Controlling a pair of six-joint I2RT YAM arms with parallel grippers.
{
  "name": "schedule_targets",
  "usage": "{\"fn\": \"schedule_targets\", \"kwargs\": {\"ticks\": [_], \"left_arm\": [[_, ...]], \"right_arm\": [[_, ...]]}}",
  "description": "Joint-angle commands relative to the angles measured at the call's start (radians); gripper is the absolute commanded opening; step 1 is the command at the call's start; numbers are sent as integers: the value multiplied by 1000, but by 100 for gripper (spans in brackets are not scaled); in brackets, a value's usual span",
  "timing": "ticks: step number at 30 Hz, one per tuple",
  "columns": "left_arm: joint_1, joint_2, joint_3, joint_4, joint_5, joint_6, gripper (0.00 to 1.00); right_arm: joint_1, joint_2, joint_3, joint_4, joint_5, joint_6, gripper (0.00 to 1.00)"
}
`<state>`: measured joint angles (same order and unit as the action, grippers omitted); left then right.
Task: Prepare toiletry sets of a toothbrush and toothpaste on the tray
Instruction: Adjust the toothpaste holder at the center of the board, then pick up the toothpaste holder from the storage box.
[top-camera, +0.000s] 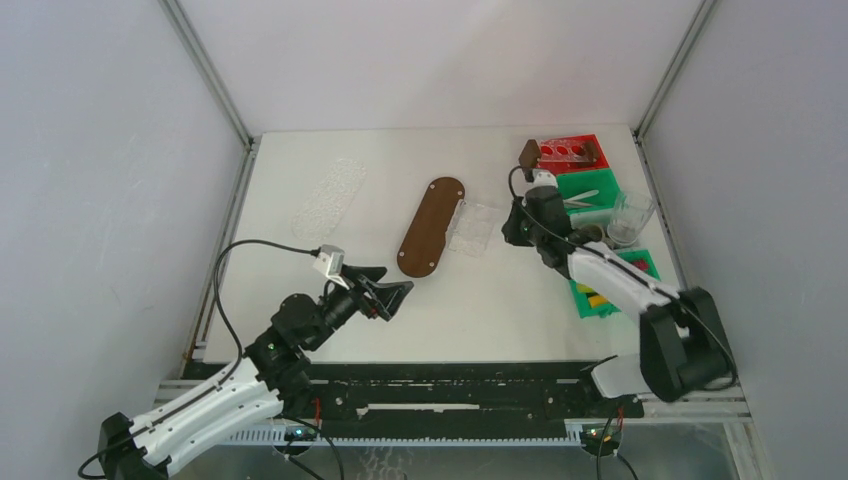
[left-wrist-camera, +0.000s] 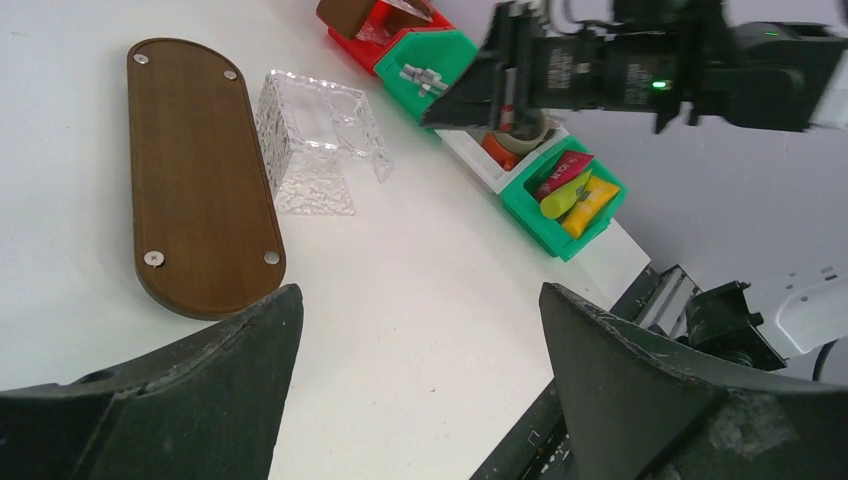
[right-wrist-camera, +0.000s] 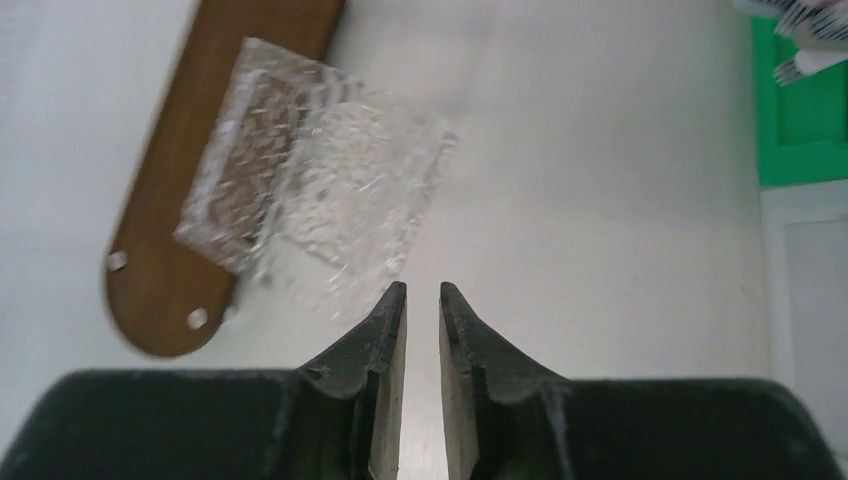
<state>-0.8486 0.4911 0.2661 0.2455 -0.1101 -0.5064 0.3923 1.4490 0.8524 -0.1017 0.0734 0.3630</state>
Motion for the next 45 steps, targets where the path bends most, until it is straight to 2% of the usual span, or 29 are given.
{"fn": "schedule_targets", "kwargs": {"ticks": [1, 7, 10, 16, 22, 26, 29, 32, 36, 39, 41, 45], "left_arm": [[8, 27, 118, 49, 15, -6, 92], [8, 117, 254, 61, 51, -12, 95], [8, 177, 296, 116, 40, -10, 97], [16, 338, 463, 135, 35, 39, 97], [40, 482, 626, 160, 106, 87, 97], [98, 582, 708, 263, 237, 81, 95], [172, 694, 808, 325, 371, 57, 93], [265, 804, 868, 475, 485, -54, 91], [356, 909, 873, 710, 533, -227, 89], [410, 971, 912, 675, 577, -250, 86], [420, 978, 902, 622, 597, -234, 85], [420, 934, 878, 442, 588, -71, 86]], "right_arm": [[20, -239, -51, 2, -81, -53, 30], [11, -576, -119, 15, -237, -108, 58], [-16, -660, -152, 45, -300, -110, 79], [-101, -690, -165, 55, -419, -115, 88], [-190, -700, -155, 99, -502, -83, 99], [-225, -635, -146, 176, -503, -34, 100], [-237, -524, -63, 172, -476, -11, 100], [-237, -409, 12, 195, -401, 22, 98], [-234, -295, 52, 298, -263, 129, 90], [-214, -194, 110, 303, -126, 200, 88], [-211, -122, 151, 271, 22, 306, 88], [-209, -28, 195, 258, 225, 451, 87]]}}
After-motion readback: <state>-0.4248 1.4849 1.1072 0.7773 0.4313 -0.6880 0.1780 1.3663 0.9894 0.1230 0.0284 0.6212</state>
